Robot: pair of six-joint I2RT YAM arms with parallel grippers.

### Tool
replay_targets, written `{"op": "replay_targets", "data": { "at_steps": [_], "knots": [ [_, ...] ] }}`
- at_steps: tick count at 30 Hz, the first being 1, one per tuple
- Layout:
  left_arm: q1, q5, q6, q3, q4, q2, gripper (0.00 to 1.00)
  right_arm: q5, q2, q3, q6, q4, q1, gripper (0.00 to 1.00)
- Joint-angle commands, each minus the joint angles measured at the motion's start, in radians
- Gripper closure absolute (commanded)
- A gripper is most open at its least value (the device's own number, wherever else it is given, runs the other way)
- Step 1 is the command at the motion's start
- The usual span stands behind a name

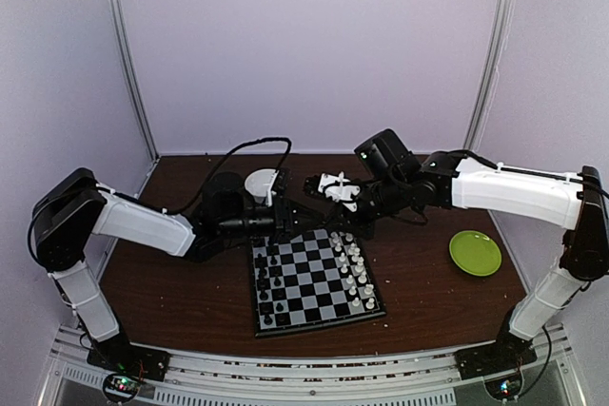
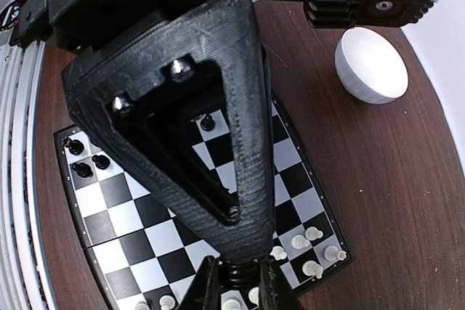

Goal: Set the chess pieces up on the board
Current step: Pass from the right arm to the left, then place the knight at g8.

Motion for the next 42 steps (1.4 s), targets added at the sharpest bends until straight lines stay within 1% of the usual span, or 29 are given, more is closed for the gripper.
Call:
{"op": "replay_targets", "data": {
  "at_steps": [1, 3, 4, 5, 6, 8, 10, 11, 12, 13, 14, 16, 19, 21, 23, 26, 31, 42],
  "knots": [
    [-0.005, 0.028, -0.015, 0.021, 0.108, 0.023, 0.89, -0.011, 0.009, 0.017, 0.017, 0.011, 0.006, 0.86],
    [-0.005, 0.034, -0.011, 0.023, 0.112, 0.024, 0.95, -0.01, 0.009, 0.017, 0.017, 0.009, 0.007, 0.83],
    [-0.005, 0.035, -0.008, 0.025, 0.112, 0.022, 0.97, -0.007, 0.009, 0.019, 0.018, 0.007, 0.008, 0.79],
    [-0.005, 0.037, -0.002, 0.025, 0.108, 0.019, 0.99, -0.004, 0.007, 0.019, 0.023, 0.003, 0.008, 0.71],
    [-0.003, 0.038, 0.016, 0.028, 0.084, 0.01, 1.0, -0.002, 0.002, 0.02, 0.026, -0.008, 0.007, 0.66],
    [0.002, 0.036, 0.084, 0.045, -0.018, -0.025, 1.0, -0.031, -0.021, 0.017, 0.019, -0.047, -0.003, 0.6],
    [0.01, 0.023, 0.207, 0.079, -0.217, -0.085, 1.0, -0.08, -0.062, 0.0, 0.021, -0.08, -0.028, 0.55],
    [0.013, 0.004, 0.288, 0.108, -0.364, -0.121, 1.0, -0.113, -0.086, -0.01, 0.023, -0.099, -0.044, 0.52],
    [0.015, -0.05, 0.392, 0.145, -0.515, -0.153, 1.0, -0.142, -0.108, -0.022, 0.024, -0.116, -0.062, 0.51],
    [0.016, -0.089, 0.495, 0.192, -0.699, -0.184, 1.0, -0.166, -0.133, -0.036, 0.025, -0.128, -0.079, 0.51],
    [0.015, -0.173, 0.584, 0.241, -0.864, -0.205, 1.0, -0.183, -0.155, -0.053, 0.024, -0.136, -0.098, 0.5],
    [0.017, -0.303, 0.718, 0.321, -1.108, -0.234, 1.0, -0.196, -0.188, -0.095, 0.022, -0.138, -0.131, 0.5],
    [0.021, -0.482, 0.832, 0.386, -1.342, -0.258, 1.0, -0.199, -0.22, -0.184, 0.036, -0.083, -0.172, 0.49],
    [0.031, -0.559, 0.873, 0.414, -1.46, -0.251, 1.0, -0.226, -0.222, -0.225, 0.062, -0.041, -0.193, 0.49],
    [0.039, -0.619, 0.894, 0.431, -1.553, -0.231, 1.0, -0.237, -0.221, -0.233, 0.05, -0.039, -0.198, 0.49],
    [0.052, -0.632, 0.888, 0.425, -1.594, -0.198, 1.0, -0.233, -0.215, -0.223, 0.047, -0.041, -0.199, 0.49],
    [0.059, -0.593, 0.869, 0.428, -1.552, -0.138, 1.0, -0.261, -0.179, -0.209, 0.041, -0.065, -0.2, 0.49],
    [0.079, -0.554, 0.887, 0.465, -1.505, -0.006, 1.0, -0.254, -0.187, -0.23, 0.024, -0.062, -0.199, 0.49]
  ]
}}
